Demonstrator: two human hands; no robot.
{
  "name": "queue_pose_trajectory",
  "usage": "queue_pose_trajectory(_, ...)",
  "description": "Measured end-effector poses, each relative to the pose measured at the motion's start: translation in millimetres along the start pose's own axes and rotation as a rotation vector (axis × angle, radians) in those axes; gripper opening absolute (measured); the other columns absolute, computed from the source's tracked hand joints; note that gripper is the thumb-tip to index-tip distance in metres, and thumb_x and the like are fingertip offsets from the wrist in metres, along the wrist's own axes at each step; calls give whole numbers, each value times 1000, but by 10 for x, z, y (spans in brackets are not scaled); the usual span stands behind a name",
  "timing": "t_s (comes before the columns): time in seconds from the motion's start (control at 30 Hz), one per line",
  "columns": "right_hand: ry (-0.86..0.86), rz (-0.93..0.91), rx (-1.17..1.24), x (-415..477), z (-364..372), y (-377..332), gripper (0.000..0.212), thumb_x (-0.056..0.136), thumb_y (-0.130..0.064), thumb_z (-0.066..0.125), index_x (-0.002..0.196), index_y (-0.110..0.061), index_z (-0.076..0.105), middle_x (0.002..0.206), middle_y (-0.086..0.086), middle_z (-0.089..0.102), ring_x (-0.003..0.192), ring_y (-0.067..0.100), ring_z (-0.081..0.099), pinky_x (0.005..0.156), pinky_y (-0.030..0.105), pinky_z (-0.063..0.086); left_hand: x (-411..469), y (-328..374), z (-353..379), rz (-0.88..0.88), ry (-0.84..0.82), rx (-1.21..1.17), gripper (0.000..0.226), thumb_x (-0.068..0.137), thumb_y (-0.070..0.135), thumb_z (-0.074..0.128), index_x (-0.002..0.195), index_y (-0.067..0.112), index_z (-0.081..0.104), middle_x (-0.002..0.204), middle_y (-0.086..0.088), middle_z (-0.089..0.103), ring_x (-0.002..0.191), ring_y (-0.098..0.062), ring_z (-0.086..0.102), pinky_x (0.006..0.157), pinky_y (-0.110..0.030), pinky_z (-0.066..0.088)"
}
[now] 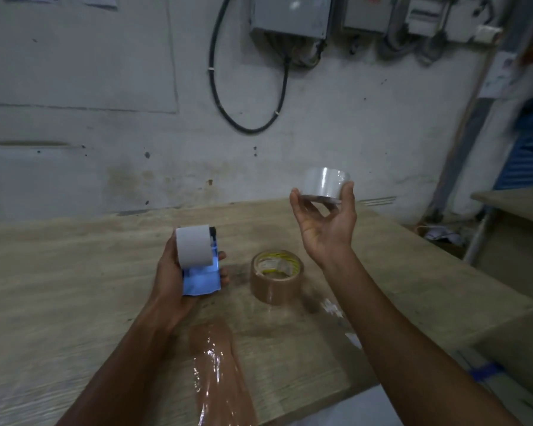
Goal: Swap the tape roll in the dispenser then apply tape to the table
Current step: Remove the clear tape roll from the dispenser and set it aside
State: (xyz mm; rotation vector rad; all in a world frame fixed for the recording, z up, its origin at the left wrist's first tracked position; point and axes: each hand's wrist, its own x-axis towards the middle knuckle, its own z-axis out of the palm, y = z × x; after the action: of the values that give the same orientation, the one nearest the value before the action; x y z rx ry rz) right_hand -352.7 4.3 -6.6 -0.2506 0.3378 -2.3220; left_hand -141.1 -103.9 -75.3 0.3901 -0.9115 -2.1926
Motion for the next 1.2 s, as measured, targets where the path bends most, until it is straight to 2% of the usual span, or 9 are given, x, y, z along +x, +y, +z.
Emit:
queue_pose_trajectory(0.2,124,-105,-39,203,-494,-340,63,84,-46,73,128,-6,52,139,31,42,108,43,60,89,51,57,1,14,11,3,-105,-34,38,75,53,71,79,17,84,90,-12,74,68,-23,73,55,-40,60)
queue_pose_trajectory(0.33,155,-124,-71,246,-724,-395,74,81,-45,77,140,-10,48,142,27,38,123,42,51,91,53,56,71,-27,-32,-25,-219,-60,78,23,48,98,91,13,82,92,-10,76,72,-23,75,59,-41,62)
queue_pose_trajectory(0.43,152,-137,-96,253,-766,-397,71,84,-44,74,141,-11,47,140,24,39,121,39,52,90,51,57,93,-84,-13,-28,-174,-55,74,40,47,94,102,10,78,101,-12,74,77,-25,75,63,-42,63)
queue_pose_trajectory(0.57,158,-156,-112,245,-770,-419,64,86,-43,73,137,-13,48,138,24,41,118,39,54,87,48,58,148,-119,-68,-44,-53,15,58,96,51,40,83,14,83,92,-8,76,73,-21,74,60,-37,62)
queue_pose_trajectory(0.7,232,-216,-246,266,-802,-461,62,87,-46,71,135,-14,47,126,21,48,100,37,60,84,47,59,142,-104,-103,-58,-37,102,55,82,61,55,85,14,84,97,-14,77,78,-25,76,60,-41,62)
queue_pose_trajectory(0.83,349,-444,-600,339,-794,-502,70,82,-45,73,139,-17,42,124,13,58,94,34,65,66,37,59,127,-105,-103,-104,-22,96,67,95,59,38,80,13,84,92,-14,77,73,-24,75,60,-41,63)
queue_pose_trajectory(0.97,475,-695,-1245,351,-891,-526,92,66,-55,80,142,-22,39,139,10,52,124,28,53,100,43,52,121,-85,-101,-98,20,117,69,98,58,33,86,12,83,94,-15,77,75,-26,76,56,-40,61)
queue_pose_trajectory(1.07,461,-779,-1570,343,-934,-533,89,65,-47,82,140,-13,47,137,11,53,123,31,43,100,36,42,87,-70,-79,-93,37,155,64,98,58,34,106,7,73,98,-18,76,78,-27,76,58,-41,62)
queue_pose_trajectory(1.2,450,-800,-1964,364,-997,-537,88,59,-48,74,134,-6,54,135,13,57,121,35,49,100,33,27,45,-55,-44,-101,52,144,68,97,59,35,87,11,82,99,-19,75,76,-27,76,59,-41,62)
